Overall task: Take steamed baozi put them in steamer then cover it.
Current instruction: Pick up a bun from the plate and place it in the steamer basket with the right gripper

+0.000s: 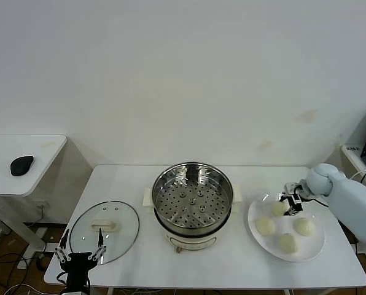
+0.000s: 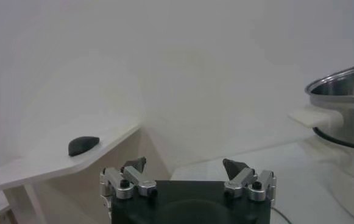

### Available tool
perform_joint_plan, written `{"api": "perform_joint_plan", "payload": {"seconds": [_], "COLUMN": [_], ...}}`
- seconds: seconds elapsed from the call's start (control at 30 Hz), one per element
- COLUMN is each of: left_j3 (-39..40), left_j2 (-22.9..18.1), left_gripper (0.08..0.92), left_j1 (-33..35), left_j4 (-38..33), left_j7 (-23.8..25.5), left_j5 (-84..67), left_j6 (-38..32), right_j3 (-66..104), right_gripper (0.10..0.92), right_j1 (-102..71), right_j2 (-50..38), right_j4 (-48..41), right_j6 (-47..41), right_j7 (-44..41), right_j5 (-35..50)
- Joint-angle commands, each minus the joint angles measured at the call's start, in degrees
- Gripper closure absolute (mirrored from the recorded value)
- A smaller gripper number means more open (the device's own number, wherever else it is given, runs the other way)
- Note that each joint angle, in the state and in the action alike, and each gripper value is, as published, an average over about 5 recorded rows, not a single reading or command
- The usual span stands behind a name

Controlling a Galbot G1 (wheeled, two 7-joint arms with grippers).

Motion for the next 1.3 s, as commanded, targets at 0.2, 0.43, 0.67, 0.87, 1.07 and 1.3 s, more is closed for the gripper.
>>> {"api": "perform_joint_plan", "payload": {"seconds": [0.2,0.43,0.67,0.87,1.07,1.3], "left_j3": [0.7,0.4,0.2,-0.2,-0.6,-1.0], "left_j2": [0.7,1.4,0.9,0.6,0.3,0.0], "left_gripper": [0.177,0.177,0.177,0.177,0.177,0.177], "left_j1": [-0.2,-0.6,-1.4,-2.0,-2.1,-2.6], "left_j4": [0.2,0.7,1.5,1.6,1.6,1.8], "left_j7": [1.3,3.4,3.5,3.4,3.3,2.9], "left_j5": [-4.7,-12.0,-11.0,-10.4,-10.2,-10.0], "left_j6": [-0.1,0.0,-0.4,-0.3,-0.3,-0.2], "right_j3": [-12.6,-26.1,-34.5,-37.1,-38.5,-40.1], "right_gripper": [0.468,0.465,0.465,0.465,0.465,0.465], "right_j1": [21.3,37.8,44.9,43.3,40.4,37.6], "right_j2": [-9.7,-3.7,10.0,19.7,27.8,32.7], "right_j4": [14.1,16.9,16.8,13.3,8.3,4.8], "right_j6": [-0.6,-0.1,3.6,9.2,15.0,22.5], "right_j7": [0.0,2.1,4.9,6.5,7.6,8.5], "right_j5": [13.3,24.3,30.3,27.9,21.4,12.5]}}
